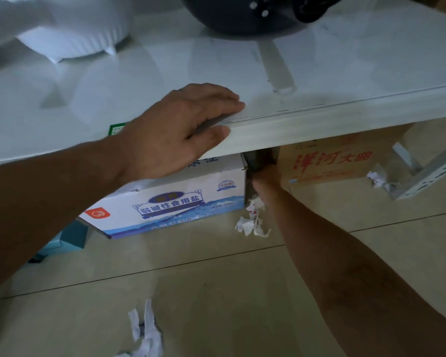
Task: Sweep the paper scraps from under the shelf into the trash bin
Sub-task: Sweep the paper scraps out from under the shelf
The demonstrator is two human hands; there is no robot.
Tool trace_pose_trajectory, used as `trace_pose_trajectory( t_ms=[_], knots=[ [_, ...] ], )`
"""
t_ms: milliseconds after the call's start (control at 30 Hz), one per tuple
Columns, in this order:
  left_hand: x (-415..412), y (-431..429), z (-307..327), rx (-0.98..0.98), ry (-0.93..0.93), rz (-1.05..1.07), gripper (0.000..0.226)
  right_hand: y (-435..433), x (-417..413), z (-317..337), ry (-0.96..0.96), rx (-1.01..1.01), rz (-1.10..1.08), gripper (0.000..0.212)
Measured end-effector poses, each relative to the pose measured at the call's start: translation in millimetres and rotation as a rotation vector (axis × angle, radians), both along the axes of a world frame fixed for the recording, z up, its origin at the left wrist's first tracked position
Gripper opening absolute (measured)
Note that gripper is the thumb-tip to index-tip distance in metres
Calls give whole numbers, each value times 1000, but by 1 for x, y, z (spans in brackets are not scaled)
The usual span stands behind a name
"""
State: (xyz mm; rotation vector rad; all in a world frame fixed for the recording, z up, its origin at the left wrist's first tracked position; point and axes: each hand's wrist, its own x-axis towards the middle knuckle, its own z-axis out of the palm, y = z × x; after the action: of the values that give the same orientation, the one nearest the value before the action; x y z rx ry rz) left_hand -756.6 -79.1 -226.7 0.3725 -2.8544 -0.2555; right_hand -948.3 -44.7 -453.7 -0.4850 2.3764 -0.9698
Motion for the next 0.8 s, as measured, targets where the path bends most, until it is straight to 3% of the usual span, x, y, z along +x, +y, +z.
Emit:
trace_pose_trajectory(
  t_ms=[167,267,433,567,800],
  knots=[
    [-1,0,0,18,7,-2,48,86,-6,-9,-110,34,106,25],
    [-2,0,-1,35,11,-5,47,124,-3,-5,-99,-104,30,25],
    [0,0,1,41,16,2,48,58,2,4,-78,-285,-27,21],
    [10,-10,-6,25,21,33,47,-5,23,-3,-5,-181,-15,21],
    [-8,14,1,30,59,-28,46,15,-8,9,16,-49,-43,24]
  ],
)
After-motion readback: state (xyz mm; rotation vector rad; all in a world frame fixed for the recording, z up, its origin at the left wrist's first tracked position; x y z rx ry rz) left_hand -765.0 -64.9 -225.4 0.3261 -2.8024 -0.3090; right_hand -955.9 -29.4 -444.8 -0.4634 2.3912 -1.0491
